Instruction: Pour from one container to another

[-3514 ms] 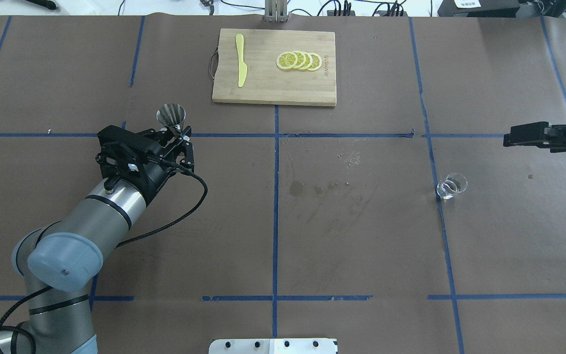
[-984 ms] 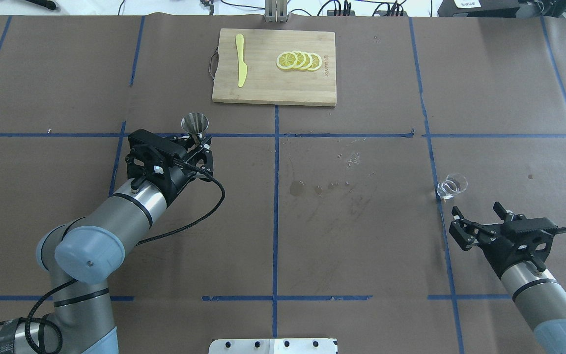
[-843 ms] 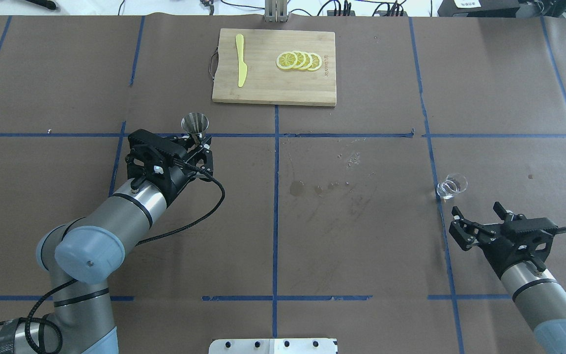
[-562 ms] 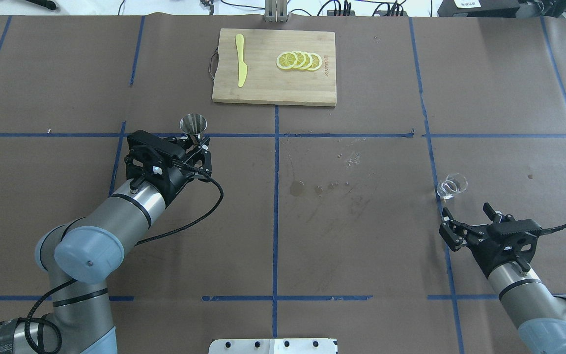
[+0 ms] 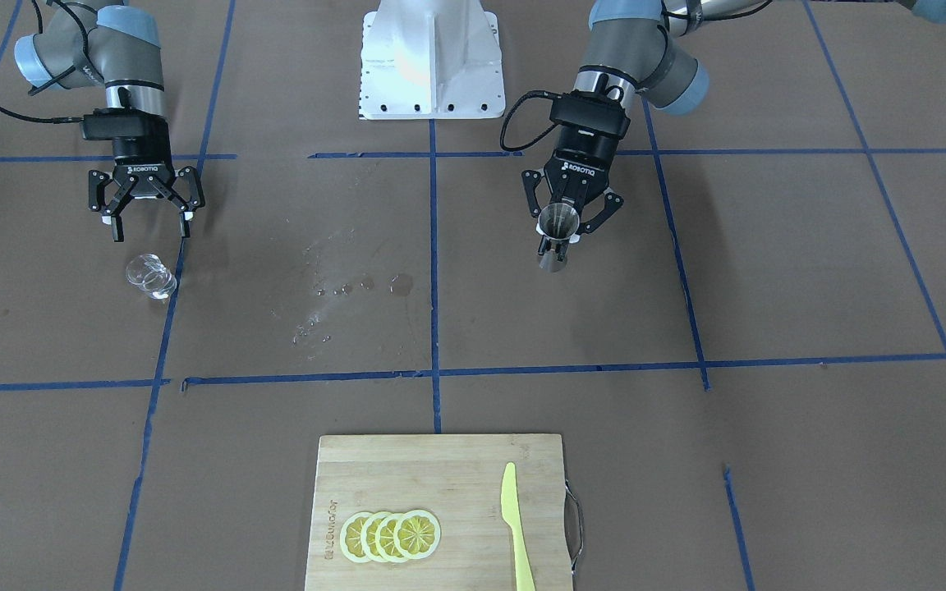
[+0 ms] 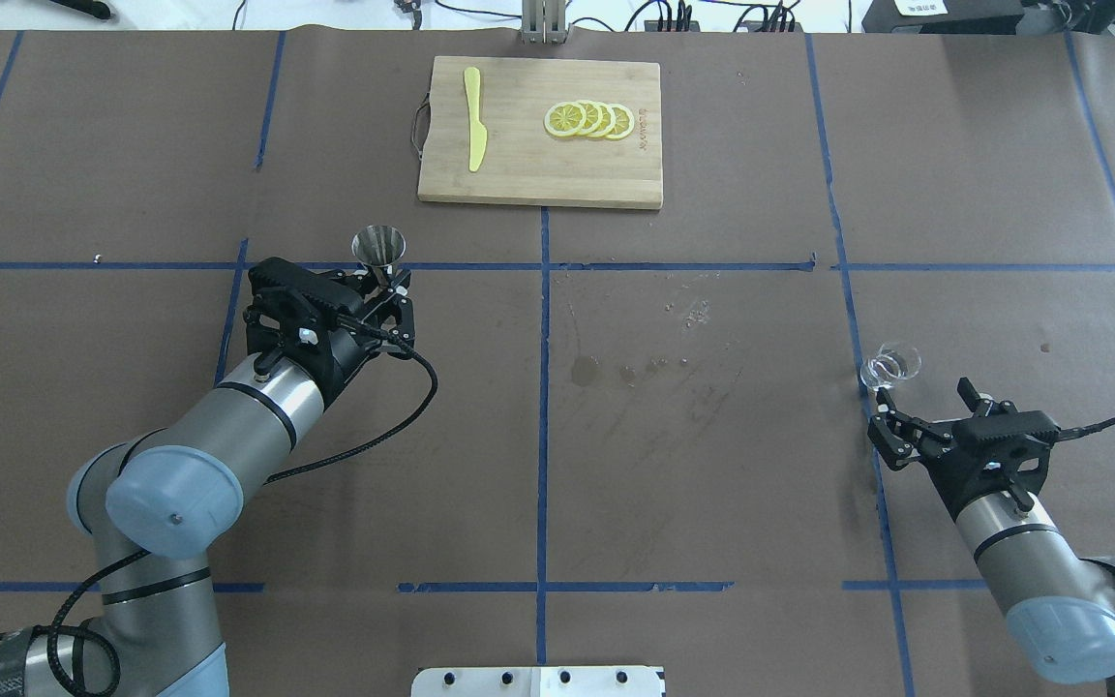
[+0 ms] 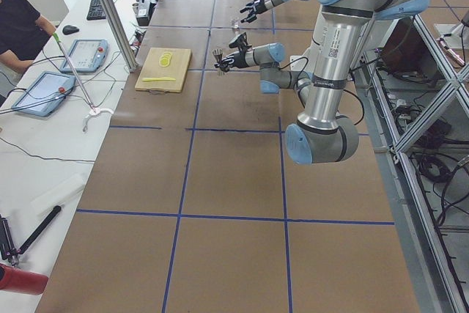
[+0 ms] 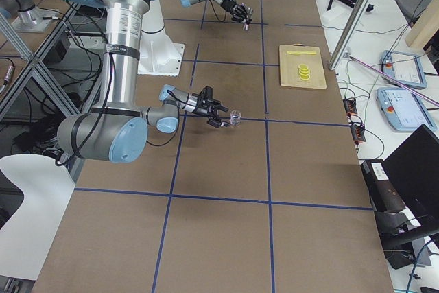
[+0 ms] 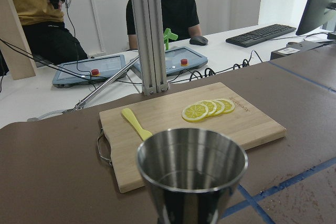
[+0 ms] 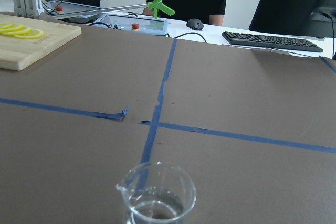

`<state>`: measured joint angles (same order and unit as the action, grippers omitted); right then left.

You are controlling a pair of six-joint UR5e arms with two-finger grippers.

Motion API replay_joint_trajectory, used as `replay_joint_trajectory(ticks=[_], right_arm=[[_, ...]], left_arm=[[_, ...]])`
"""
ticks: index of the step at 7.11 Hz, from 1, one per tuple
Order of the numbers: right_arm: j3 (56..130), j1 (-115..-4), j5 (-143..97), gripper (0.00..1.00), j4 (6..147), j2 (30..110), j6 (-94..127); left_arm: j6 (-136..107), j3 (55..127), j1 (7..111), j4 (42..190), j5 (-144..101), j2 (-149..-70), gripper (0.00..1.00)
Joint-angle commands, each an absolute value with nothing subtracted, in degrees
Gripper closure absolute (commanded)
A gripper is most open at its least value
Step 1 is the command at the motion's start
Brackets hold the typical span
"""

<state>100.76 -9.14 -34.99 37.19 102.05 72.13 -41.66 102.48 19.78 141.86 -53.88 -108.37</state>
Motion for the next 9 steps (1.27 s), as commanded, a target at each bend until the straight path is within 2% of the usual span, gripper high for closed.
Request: replay_joint_trajectory(ticks=[1, 4, 9], right_arm=[[96.8, -11.77, -35.85, 0.0, 36.74, 97.68, 71.98], [89.05, -14.14, -37.44, 0.0, 23.33, 94.75, 63.3], [86.57, -14.59, -38.05, 0.0, 22.94, 91.14, 63.11]], left_arm=[[-41.66, 102.48, 19.78, 141.86, -53.88, -108.37, 1.0], [-41.66, 102.48, 19.78, 141.86, -53.88, -108.37, 1.0], [-41.66, 102.57, 19.86, 141.86, -53.88, -108.28, 1.0]])
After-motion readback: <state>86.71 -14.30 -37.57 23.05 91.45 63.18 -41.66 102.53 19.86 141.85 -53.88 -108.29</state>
